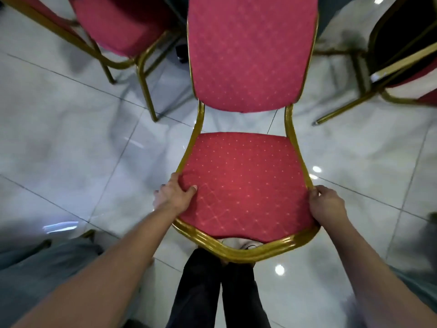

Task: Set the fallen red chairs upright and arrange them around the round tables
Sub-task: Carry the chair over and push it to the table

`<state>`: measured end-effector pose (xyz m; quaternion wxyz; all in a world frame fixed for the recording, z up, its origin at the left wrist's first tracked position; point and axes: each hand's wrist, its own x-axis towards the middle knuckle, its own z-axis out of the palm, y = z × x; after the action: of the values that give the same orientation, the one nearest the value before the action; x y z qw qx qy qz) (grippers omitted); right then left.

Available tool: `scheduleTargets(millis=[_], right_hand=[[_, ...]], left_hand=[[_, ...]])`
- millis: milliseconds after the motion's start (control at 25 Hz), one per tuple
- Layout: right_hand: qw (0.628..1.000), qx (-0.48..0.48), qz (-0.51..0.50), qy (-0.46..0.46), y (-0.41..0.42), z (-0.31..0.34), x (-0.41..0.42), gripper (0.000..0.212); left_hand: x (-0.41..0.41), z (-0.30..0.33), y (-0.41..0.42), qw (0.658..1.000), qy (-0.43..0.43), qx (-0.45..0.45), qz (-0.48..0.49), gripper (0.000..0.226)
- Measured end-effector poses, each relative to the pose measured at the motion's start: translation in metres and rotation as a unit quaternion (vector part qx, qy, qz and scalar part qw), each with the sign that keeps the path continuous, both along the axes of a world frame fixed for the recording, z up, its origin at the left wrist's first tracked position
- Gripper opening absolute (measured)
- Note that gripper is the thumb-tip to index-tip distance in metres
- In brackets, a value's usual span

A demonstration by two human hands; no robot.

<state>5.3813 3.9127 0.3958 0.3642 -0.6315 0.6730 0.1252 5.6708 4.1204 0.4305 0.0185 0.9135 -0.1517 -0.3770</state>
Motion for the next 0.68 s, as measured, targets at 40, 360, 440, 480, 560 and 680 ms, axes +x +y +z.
scheduleTargets(millis=[40, 360, 440, 480, 560, 680], right_hand=[[1.000, 0.005, -0.006, 0.014, -0.013, 0.035, 0.007, 0.036], [0.989, -0.012, -0.138, -0.060, -0.086, 0.234, 0.066, 0.047], [0.986, -0.064, -0.132, -0.076, -0.091, 0.252, 0.085, 0.055], [0.983, -0.088, -0.128, -0.096, -0.092, 0.258, 0.096, 0.059], [0.974, -0.123, -0.124, -0.143, -0.091, 0.266, 0.113, 0.068], [0.967, -0.149, -0.113, -0.174, -0.097, 0.271, 0.134, 0.068]], left_hand=[[0.003, 0.036, -0.010, 1.000, -0.015, 0.003, -0.001, 0.068], [0.018, 0.224, -0.083, 0.980, -0.104, -0.169, -0.008, 0.048], [0.013, 0.230, -0.097, 0.949, -0.204, -0.185, -0.154, 0.043], [0.017, 0.232, -0.106, 0.937, -0.228, -0.185, -0.192, 0.044], [0.036, 0.236, -0.127, 0.938, -0.216, -0.181, -0.203, 0.045], [0.067, 0.236, -0.154, 0.935, -0.205, -0.189, -0.218, 0.048]])
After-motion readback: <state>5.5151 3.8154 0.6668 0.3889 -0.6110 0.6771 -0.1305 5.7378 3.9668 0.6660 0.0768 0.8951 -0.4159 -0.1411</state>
